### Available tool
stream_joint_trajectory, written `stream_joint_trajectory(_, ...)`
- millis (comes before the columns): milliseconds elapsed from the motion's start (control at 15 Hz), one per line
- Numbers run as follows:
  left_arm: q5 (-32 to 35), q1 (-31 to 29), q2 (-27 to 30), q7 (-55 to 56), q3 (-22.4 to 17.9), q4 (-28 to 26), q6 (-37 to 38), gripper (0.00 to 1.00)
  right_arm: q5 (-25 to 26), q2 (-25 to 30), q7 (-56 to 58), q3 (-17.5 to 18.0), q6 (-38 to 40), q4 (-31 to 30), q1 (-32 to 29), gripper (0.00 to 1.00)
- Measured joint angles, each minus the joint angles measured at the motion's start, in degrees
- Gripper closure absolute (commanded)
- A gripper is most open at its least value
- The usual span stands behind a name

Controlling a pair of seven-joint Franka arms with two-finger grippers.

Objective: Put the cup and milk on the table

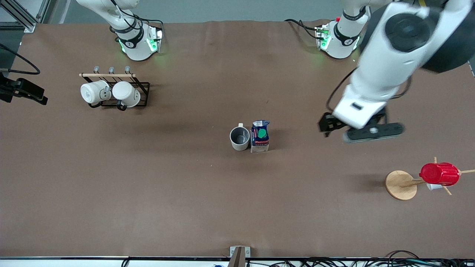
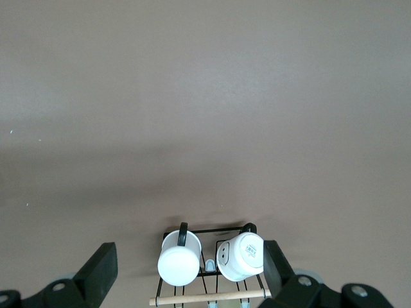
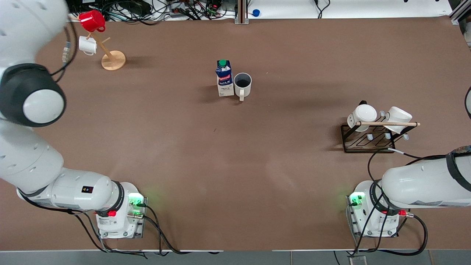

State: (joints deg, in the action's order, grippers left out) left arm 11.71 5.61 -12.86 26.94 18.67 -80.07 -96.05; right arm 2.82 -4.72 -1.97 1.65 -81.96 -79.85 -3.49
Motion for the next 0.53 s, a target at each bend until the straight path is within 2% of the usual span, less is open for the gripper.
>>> stream_joint_trajectory(267,-5.06,-4.88,5.69,-11.09,-0.42,-1.01,6.68,0.00,-0.04,0.00,0.01,0.00,0.02,0.00,-0.09,0.00)
stream_joint_trajectory(533,-9.03,-6.93,12.06,-21.27,-5.07,-6.66,8.33,0.00,-0.06,0.00,0.01,-0.01,-0.06,-0.01,-0.20,0.00)
